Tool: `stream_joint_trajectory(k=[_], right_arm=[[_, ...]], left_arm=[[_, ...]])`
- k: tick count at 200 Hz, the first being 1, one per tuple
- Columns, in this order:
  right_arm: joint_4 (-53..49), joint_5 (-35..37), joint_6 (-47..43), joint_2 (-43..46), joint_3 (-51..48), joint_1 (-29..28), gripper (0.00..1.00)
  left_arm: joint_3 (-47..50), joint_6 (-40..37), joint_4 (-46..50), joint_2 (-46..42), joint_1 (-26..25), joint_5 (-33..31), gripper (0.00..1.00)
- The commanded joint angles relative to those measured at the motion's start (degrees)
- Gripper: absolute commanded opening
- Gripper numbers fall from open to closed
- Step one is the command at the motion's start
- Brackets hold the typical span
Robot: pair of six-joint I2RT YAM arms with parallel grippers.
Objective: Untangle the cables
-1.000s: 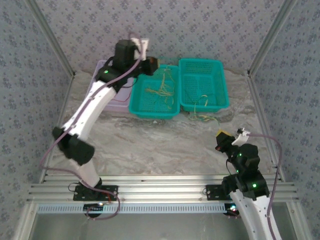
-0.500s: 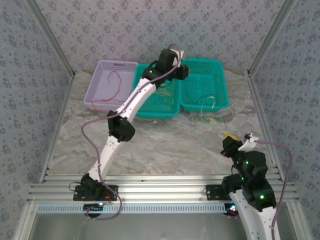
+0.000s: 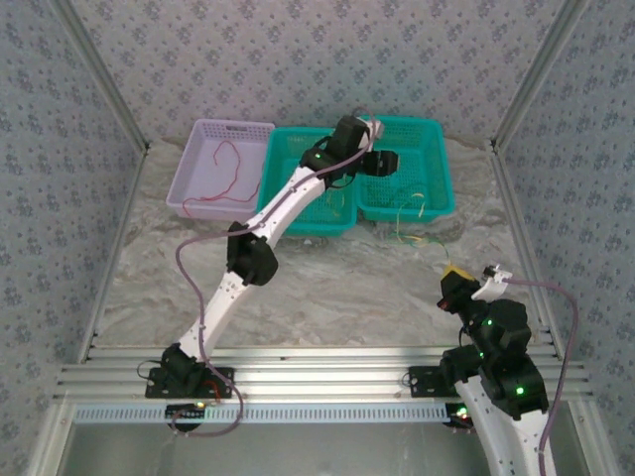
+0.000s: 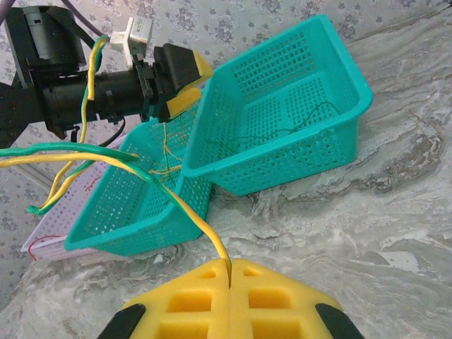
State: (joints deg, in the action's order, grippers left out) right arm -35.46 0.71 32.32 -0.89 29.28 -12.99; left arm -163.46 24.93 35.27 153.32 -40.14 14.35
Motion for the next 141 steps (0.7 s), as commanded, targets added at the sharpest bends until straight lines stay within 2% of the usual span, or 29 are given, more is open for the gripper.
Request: stream_joint_trajectory(k=[1,13,36,58,75,100,121,141], right_arm=[[0.7,-0.5,-0.6,0.5,-0.5,0.2,0.00],[0.7,-0.7,0.0,0.3,-1.1,0.2,0.00],[4.0,-1.4,0.5,-0.3,-2.4,0.2,0.00],[5.4,-1.8,0.6,-2.1,-3.1,0.2,0.00],[6.8,-3.5,0.6,-4.6,-3.1,0.2,0.00],[8.5,-6.2,1.1,-9.0,-2.9,0.2,0.00],[10.2,-9.0,1.3,-12.4,-2.9,0.2,0.00],[13.1,-15.1,1.2,-16.3,-3.0,0.3,0.00]], left_arm=[[-3.0,0.0,1.3,-10.5,1.4,2.3,0.79],[-2.9,-0.3,3.3,-15.0,1.6,3.1,0.85],[-1.8,-3.8,12.0,-23.3,0.6,3.2,0.88],[4.5,-6.7,18.6,-31.1,-1.7,1.6,0.89],[16.7,-8.7,18.1,-39.2,-3.8,-0.6,0.89],[40.7,-7.4,7.2,-53.7,-5.7,-1.9,0.93],[52.2,-6.1,4.7,-61.6,-6.6,-3.1,0.95],[63.1,-4.5,4.0,-67.6,-7.3,-3.5,0.95]])
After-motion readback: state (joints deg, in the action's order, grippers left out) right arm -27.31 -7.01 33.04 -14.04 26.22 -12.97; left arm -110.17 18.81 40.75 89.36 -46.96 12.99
